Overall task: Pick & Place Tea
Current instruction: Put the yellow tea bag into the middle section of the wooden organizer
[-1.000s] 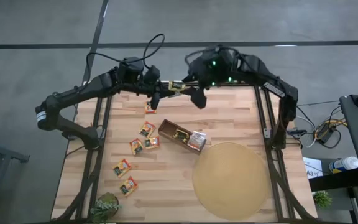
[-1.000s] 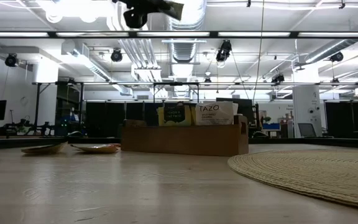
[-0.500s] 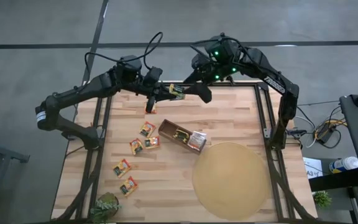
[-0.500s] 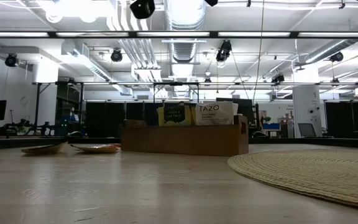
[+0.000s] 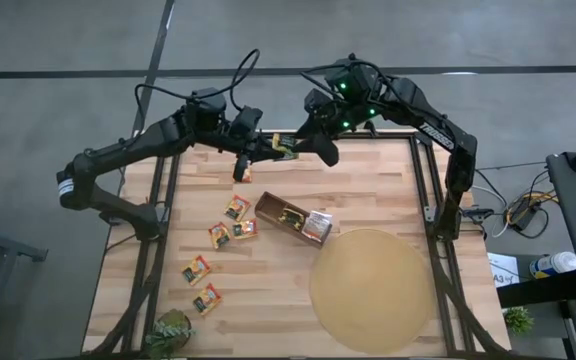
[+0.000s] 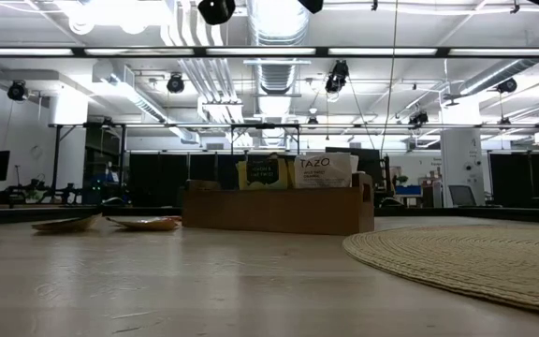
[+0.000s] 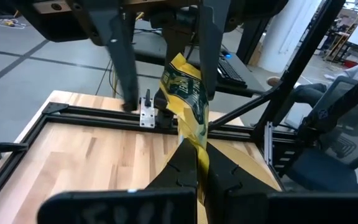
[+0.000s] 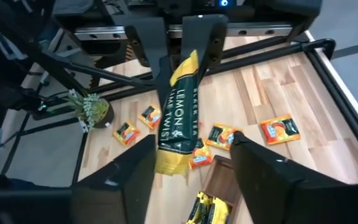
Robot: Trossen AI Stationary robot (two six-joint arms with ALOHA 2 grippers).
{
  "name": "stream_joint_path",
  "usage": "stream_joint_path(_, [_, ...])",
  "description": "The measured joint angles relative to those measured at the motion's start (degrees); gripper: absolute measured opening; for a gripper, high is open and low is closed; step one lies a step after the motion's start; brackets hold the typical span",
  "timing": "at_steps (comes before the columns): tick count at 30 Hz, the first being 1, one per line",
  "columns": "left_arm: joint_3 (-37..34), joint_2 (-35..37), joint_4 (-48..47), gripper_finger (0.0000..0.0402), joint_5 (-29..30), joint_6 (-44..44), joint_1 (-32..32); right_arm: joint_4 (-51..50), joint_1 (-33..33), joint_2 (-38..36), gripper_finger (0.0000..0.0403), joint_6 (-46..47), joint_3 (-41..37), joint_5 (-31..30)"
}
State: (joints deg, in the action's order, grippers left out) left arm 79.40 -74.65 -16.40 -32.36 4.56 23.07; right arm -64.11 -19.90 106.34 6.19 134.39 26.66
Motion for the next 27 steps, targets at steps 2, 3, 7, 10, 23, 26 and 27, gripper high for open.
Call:
stream_joint_path(2, [0.0, 0.0, 0.0, 0.0001, 0.0, 0.0, 0.0, 0.0, 0.0, 0.1, 0.0167, -0.5, 0.0, 0.8])
stream_joint_path(3, [0.0, 0.0, 0.0, 0.0001, 0.0, 0.1, 0.0, 0.0, 0.0, 0.2, 0.0148, -0.7, 0.0, 1.0])
stream_joint_path(7, [0.0, 0.0, -0.1, 0.0001, 0.2, 0.6, 0.0, 0.1, 0.1, 0.3, 0.0045, -1.9, 0.0, 1.6])
stream_joint_path(10, [0.0, 0.0, -0.1, 0.0001, 0.1, 1.2, 0.0, 0.2, 0.0, 0.3, 0.0016, -2.2, 0.0, 1.9])
stream_joint_path(23, [0.7, 0.0, -0.1, 0.0115, 2.5, 12.1, 0.1, -0.5, 0.0, 0.2, 0.0008, -5.2, 0.0, 1.9])
stream_joint_path(26, [1.4, 0.0, -0.1, 0.0167, 2.3, 12.3, 0.1, -2.1, 0.0, 0.2, 0.0008, -6.3, 0.0, 1.9])
stream_joint_path(27, [1.7, 0.0, -0.2, 0.0184, 2.3, 12.6, 0.1, -3.0, 0.0, 0.2, 0.0008, -6.6, 0.0, 1.9])
